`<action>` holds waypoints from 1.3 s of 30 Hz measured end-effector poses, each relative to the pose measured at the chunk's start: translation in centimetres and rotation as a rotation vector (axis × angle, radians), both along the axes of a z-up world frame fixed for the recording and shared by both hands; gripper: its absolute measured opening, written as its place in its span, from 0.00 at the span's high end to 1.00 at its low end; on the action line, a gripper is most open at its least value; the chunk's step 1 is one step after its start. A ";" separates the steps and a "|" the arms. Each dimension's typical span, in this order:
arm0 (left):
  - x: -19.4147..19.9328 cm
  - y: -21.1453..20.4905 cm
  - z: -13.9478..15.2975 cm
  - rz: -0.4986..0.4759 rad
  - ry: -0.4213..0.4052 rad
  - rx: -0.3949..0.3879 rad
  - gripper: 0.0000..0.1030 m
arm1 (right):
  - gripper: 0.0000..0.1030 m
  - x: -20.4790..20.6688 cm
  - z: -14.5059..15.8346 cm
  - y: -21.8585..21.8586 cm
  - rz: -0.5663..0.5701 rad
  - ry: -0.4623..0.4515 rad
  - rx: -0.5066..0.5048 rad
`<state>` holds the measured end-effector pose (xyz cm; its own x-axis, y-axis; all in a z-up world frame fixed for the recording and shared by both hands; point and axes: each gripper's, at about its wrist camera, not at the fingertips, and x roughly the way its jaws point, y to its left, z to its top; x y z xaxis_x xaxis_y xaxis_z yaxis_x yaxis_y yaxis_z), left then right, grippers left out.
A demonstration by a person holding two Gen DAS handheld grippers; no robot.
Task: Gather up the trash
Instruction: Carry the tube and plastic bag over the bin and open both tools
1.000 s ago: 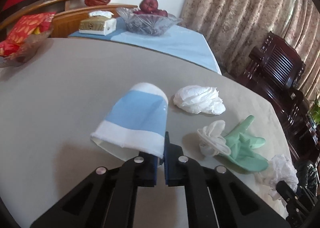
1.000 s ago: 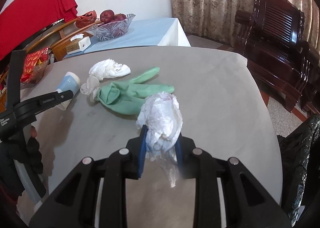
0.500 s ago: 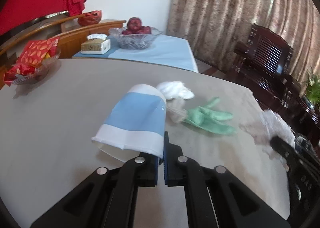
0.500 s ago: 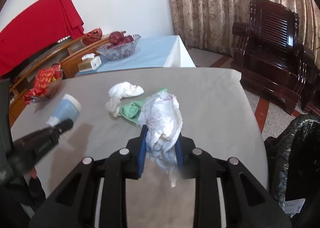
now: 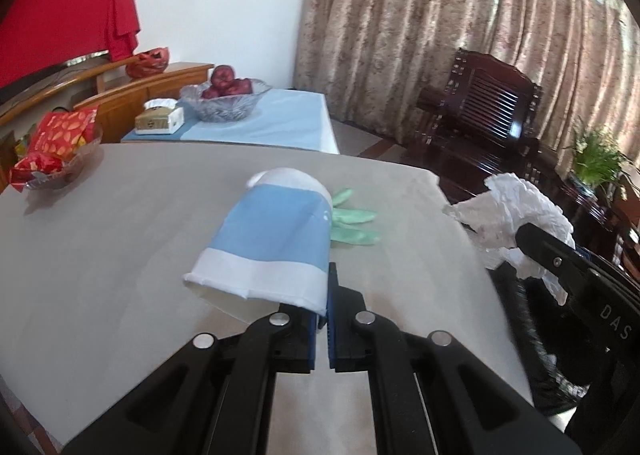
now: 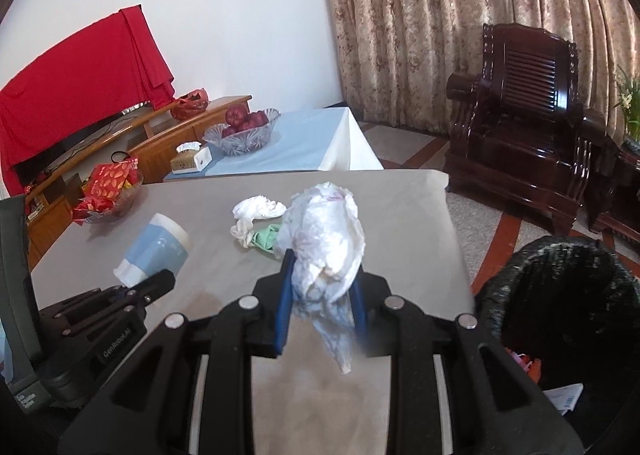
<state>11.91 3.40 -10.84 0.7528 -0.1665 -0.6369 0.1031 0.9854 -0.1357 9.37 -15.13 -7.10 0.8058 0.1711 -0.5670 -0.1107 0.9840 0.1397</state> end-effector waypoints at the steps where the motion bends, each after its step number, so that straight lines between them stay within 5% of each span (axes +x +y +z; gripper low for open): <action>1: -0.6 -0.6 0.4 -0.018 -0.003 0.004 0.96 | 0.76 -0.7 0.3 -0.2 -0.002 -0.007 -0.007; 19: -6.2 -11.5 3.3 -0.265 -0.066 0.016 0.96 | 0.76 -8.6 2.2 -9.4 -0.181 -0.052 -0.023; 39: -4.7 -24.4 0.2 -0.508 0.000 0.011 0.96 | 0.76 -12.6 -2.9 -22.6 -0.426 0.036 -0.073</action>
<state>7.24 -21.00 -10.61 0.5786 -0.5052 -0.6404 0.5702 0.8119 -0.1254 -3.28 -37.77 -9.96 0.7754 -0.2141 -0.5941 0.3114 0.9481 0.0647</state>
